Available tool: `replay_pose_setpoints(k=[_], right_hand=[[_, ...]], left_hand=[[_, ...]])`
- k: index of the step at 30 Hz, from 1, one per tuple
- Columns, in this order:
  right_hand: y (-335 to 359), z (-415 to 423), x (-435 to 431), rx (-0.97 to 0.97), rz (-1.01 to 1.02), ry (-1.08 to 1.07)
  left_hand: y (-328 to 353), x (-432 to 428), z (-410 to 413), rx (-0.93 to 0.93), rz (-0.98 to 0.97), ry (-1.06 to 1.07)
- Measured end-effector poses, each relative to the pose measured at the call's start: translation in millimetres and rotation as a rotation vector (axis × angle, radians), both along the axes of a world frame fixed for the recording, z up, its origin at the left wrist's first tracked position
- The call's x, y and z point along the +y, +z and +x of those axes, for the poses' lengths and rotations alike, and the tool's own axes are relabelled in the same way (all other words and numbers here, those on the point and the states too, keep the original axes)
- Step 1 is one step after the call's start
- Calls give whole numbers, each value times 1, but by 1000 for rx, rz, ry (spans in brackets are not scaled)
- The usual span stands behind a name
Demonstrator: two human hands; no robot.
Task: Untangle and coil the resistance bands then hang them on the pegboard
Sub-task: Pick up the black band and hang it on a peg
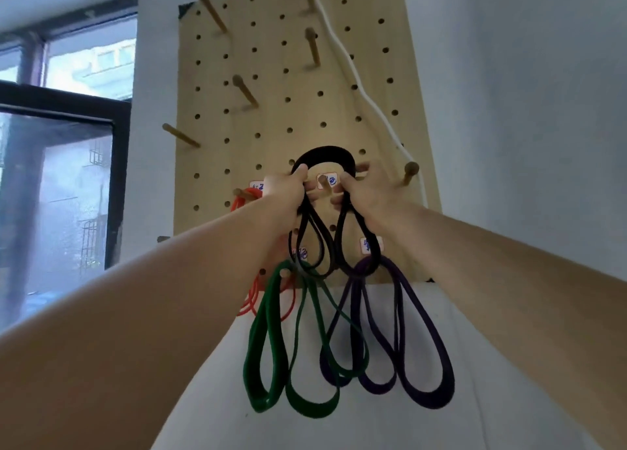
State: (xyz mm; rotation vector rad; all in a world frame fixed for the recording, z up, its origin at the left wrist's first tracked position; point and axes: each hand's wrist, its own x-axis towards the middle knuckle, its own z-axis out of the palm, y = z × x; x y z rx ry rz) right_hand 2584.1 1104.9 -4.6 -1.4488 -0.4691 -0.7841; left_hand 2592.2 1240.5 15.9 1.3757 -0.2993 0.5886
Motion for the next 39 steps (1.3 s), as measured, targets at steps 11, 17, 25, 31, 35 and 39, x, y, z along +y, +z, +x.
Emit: replay_pose_setpoints(k=[11,17,25,31,35,39], right_hand=[[3,58,13,18,-6,-123],[-13,65,0,99,-371,-232],[-31,37,-41,54,-812,-323],[-65,14,-60,34,-897,-277],[-77,10,-64,-6,-854,-332],[-74,17,-65,30,-854,-340]], left_hand=[[-6,-16,65,-23,-48,-73],[-25,-11,78,32,251,10],[-29,17,55,-1,611,161],[-61,45,38,-143,918,319],[-82,46,31,-284,791,469],[-84,32,37,-154,846,212]])
